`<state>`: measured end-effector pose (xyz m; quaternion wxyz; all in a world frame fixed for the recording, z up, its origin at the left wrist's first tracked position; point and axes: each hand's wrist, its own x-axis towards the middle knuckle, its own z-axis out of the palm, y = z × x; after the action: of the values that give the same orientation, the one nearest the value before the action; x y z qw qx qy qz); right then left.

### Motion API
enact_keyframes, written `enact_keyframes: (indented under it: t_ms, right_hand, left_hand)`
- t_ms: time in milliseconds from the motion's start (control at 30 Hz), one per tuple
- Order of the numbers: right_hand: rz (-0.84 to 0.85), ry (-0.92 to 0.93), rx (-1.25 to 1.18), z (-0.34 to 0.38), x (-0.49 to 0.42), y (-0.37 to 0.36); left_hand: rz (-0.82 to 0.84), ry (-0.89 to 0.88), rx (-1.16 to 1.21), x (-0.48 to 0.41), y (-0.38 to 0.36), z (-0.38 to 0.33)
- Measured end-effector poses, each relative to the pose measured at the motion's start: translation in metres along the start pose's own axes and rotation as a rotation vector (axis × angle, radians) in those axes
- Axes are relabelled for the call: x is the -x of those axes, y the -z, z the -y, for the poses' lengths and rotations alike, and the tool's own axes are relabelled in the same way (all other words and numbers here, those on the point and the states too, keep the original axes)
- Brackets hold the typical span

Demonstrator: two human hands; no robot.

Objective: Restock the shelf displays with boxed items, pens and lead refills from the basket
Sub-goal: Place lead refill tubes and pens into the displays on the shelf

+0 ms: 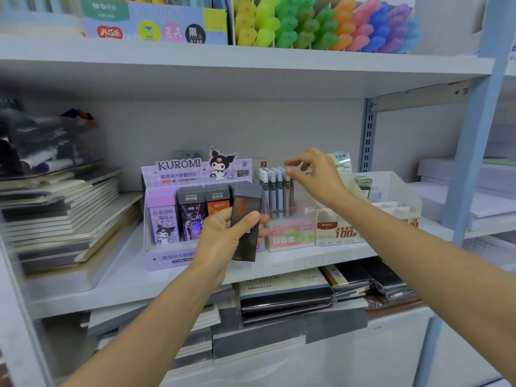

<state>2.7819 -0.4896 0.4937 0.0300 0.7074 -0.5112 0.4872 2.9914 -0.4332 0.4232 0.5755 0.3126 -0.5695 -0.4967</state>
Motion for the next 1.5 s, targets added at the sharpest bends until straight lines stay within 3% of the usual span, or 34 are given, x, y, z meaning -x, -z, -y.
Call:
enact_keyframes:
  t_ms: [100,233,400,533,700,833,900,1000,1267,1500]
  right_hand:
    - [0.18,-0.041,-0.471,0.026,0.016,0.007]
    - [0.486,-0.026,-0.544,0.048,0.038,0.005]
    - [0.447,-0.11,-0.786,0.054,0.04,0.02]
    - [0.492,-0.132,-0.907,0.064,0.047,0.02]
    - [0.387,-0.193,-0.786,0.075,0.054,0.014]
    - [0.132,-0.132,-0.507,0.078,0.041,0.015]
    - [0.093,-0.106,-0.398,0.078,0.034,0.01]
    - [0.146,-0.046,-0.27,0.08,0.03,-0.005]
    - [0.273,0.092,-0.011,0.077,0.029,-0.028]
    - [0.293,0.099,-0.015,0.077,0.026,-0.029]
  left_hand:
    - [0.005,-0.007,-0.018,0.004,-0.001,-0.002]
    - [0.015,-0.019,-0.073,0.013,-0.01,-0.008]
    - [0.151,0.217,0.071,0.024,-0.006,-0.023]
    - [0.043,0.09,-0.059,0.028,-0.005,-0.021]
    - [-0.079,-0.054,-0.338,0.034,0.006,-0.015]
    - [-0.191,-0.352,-0.921,0.045,0.032,-0.006]
    - [-0.153,-0.434,-1.242,0.053,0.045,0.002]
    - [-0.033,-0.396,-1.493,0.061,0.056,0.017]
    - [-0.025,-0.459,-1.601,0.06,0.063,0.026]
    - [-0.059,-0.462,-1.611,0.06,0.059,0.029]
